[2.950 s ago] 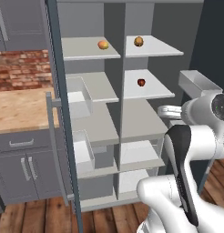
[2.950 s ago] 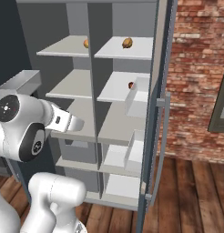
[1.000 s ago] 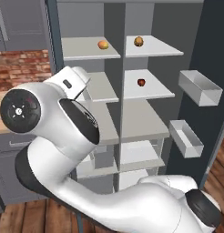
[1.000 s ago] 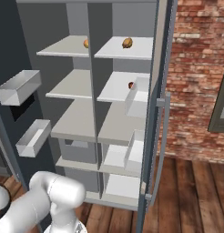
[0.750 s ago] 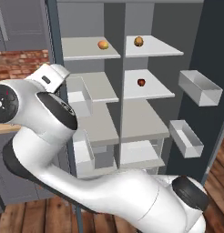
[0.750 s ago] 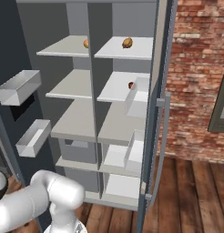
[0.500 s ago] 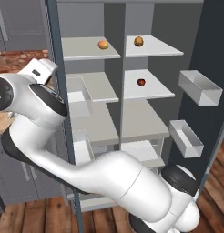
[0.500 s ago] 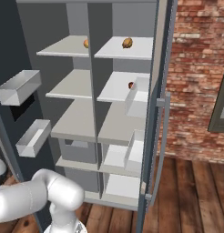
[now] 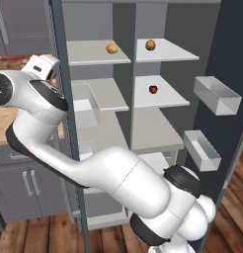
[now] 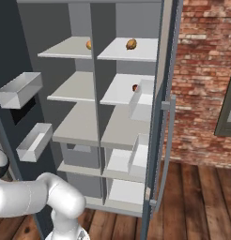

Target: Pick up the frozen chicken drumstick from the freezer, place it on any shelf in the fridge, and close the fridge and freezer doors when done.

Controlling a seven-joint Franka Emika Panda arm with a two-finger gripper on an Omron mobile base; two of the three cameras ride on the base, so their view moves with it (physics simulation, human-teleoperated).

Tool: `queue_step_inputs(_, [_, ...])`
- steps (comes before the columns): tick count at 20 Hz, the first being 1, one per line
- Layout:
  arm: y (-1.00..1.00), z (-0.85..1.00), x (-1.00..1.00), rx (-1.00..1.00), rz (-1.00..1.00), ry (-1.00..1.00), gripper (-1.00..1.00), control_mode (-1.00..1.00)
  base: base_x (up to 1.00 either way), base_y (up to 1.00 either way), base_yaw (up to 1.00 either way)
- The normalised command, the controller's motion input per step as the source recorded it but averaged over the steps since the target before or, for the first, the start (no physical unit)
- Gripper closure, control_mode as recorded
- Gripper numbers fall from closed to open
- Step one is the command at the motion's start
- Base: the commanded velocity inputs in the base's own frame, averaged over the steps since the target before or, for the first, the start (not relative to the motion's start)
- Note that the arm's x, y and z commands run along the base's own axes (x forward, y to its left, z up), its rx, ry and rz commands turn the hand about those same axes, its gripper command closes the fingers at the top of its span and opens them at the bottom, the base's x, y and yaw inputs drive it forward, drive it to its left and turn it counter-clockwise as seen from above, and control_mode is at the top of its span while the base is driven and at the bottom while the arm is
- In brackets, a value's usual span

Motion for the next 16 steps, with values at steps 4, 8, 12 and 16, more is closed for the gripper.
queue_step_inputs(4, [-0.49,0.00,0.00,-0.07,-0.06,-0.01,-1.00,-1.00,0.00,0.00,0.00])
queue_step_inputs(8, [-0.84,0.00,0.00,-0.01,-0.08,0.00,-1.00,-1.00,0.00,0.00,0.00])
queue_step_inputs(12, [-0.97,0.00,0.05,0.00,-0.06,0.00,-1.00,-1.00,0.00,0.00,0.00])
queue_step_inputs(16, [-0.92,0.00,0.30,0.00,-0.06,0.00,-1.00,-1.00,0.00,0.00,0.00])
